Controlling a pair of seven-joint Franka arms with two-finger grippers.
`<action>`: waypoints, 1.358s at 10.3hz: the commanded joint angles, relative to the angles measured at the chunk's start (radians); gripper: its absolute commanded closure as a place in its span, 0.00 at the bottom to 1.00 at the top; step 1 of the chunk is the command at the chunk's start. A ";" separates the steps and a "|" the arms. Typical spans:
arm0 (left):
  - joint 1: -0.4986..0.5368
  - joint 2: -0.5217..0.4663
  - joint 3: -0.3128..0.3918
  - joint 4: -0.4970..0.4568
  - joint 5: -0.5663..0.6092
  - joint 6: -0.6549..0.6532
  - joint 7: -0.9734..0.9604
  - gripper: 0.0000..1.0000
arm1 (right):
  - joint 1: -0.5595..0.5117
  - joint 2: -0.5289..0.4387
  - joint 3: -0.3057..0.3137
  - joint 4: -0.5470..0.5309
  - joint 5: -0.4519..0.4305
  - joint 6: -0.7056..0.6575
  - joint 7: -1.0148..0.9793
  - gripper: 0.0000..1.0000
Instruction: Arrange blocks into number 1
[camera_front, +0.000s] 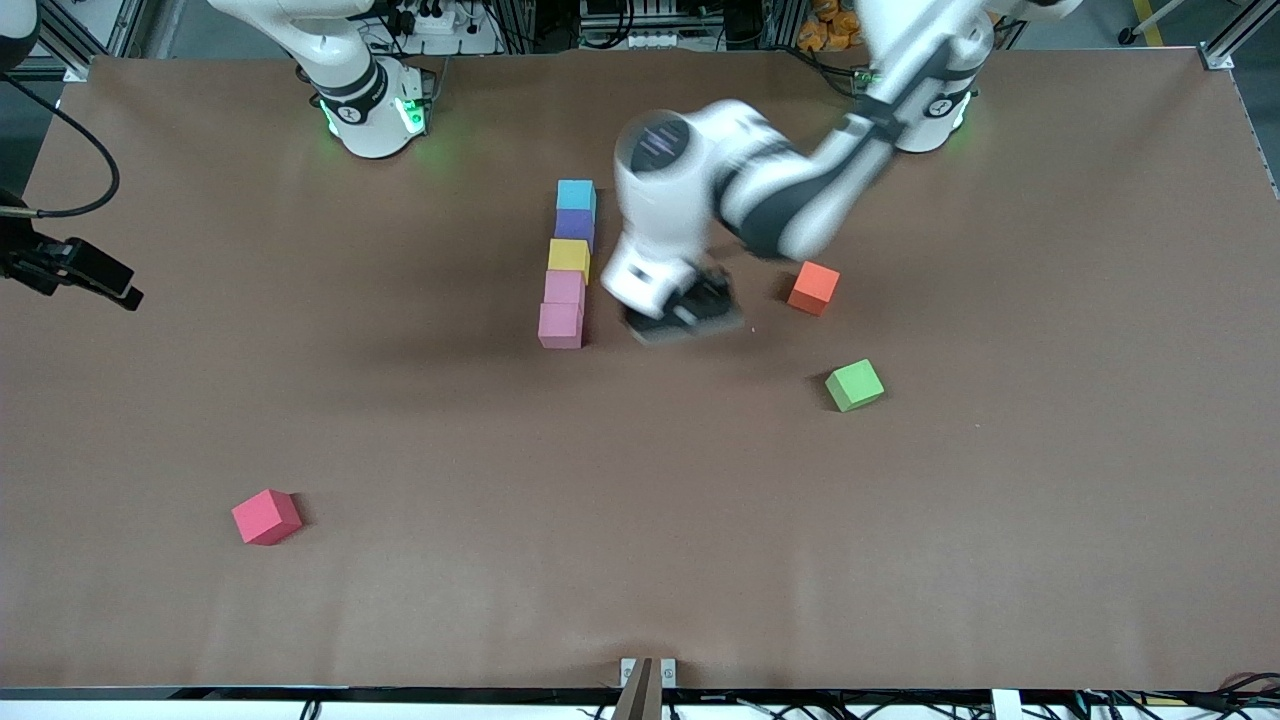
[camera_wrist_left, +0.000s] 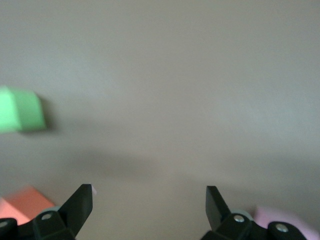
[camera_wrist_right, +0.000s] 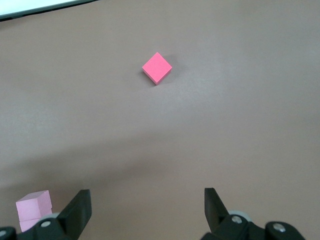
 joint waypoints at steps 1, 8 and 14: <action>0.150 -0.025 -0.017 0.005 0.006 -0.013 0.149 0.00 | -0.015 0.005 0.015 0.017 0.002 -0.016 -0.030 0.00; 0.344 -0.132 -0.029 -0.027 -0.130 -0.203 0.448 0.00 | -0.014 0.003 0.017 0.018 0.012 -0.013 -0.033 0.00; 0.155 -0.457 0.361 -0.242 -0.361 -0.266 0.788 0.00 | -0.008 0.003 0.018 0.025 0.017 -0.011 -0.032 0.00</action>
